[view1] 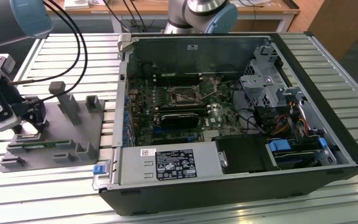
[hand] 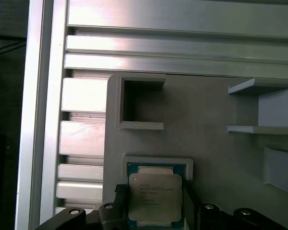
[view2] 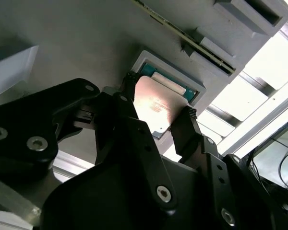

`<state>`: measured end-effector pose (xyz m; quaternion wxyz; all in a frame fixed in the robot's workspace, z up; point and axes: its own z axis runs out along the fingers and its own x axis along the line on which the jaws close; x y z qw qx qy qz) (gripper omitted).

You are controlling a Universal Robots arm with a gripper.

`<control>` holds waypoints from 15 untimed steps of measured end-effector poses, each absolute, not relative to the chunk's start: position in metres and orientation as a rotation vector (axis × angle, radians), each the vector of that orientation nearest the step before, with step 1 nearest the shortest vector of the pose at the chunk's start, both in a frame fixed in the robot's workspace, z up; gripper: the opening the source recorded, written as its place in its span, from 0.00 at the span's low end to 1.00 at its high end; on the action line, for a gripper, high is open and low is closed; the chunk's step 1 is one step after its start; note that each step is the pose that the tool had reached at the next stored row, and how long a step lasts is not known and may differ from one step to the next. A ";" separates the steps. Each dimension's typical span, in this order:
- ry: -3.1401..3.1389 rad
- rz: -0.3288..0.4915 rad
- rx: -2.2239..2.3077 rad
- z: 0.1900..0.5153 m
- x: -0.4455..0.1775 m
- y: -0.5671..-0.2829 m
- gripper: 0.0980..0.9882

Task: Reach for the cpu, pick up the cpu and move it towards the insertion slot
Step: 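Pick up the cpu and move it towards the insertion slot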

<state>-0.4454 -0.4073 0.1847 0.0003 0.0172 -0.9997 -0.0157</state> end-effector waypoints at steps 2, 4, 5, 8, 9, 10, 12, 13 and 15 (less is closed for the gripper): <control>-3.140 -0.049 0.054 0.185 -0.445 -0.407 0.51; -3.140 -0.049 0.054 0.185 -0.445 -0.407 0.50; -3.140 -0.050 0.054 0.185 -0.445 -0.407 0.49; -3.140 -0.050 0.054 0.189 -0.445 -0.407 0.49; -3.140 -0.049 0.054 0.191 -0.445 -0.407 0.49; -3.140 -0.050 0.054 0.193 -0.445 -0.407 0.49; -3.140 -0.050 0.054 0.195 -0.445 -0.407 0.49; -3.141 -0.050 0.054 0.195 -0.445 -0.407 0.49; -3.140 -0.050 0.054 0.195 -0.445 -0.407 0.49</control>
